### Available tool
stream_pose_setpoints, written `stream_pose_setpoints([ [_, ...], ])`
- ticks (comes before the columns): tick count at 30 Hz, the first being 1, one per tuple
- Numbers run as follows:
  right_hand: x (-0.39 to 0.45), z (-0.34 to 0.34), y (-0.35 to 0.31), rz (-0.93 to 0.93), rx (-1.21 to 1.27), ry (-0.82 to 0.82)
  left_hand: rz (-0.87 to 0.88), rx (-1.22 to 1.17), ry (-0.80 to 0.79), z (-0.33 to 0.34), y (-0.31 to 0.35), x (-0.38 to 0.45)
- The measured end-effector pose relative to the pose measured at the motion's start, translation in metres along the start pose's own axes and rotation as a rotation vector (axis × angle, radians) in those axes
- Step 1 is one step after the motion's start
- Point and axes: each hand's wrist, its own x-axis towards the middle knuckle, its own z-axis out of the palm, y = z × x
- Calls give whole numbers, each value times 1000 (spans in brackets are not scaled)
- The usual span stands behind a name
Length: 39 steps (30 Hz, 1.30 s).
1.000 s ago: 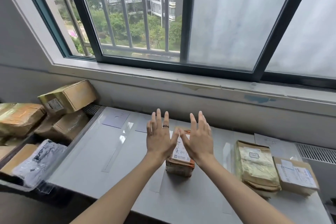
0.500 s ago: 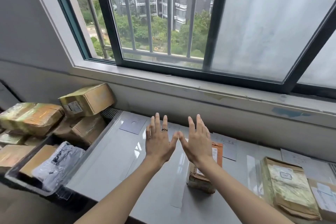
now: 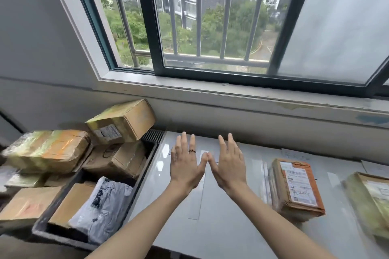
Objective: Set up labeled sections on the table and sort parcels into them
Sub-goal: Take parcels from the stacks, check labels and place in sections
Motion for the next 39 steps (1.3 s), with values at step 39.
stream_pose_setpoints([
  [39, 11, 175, -262, -50, 39, -36, -154, -57, -49, -37, -298, 9],
])
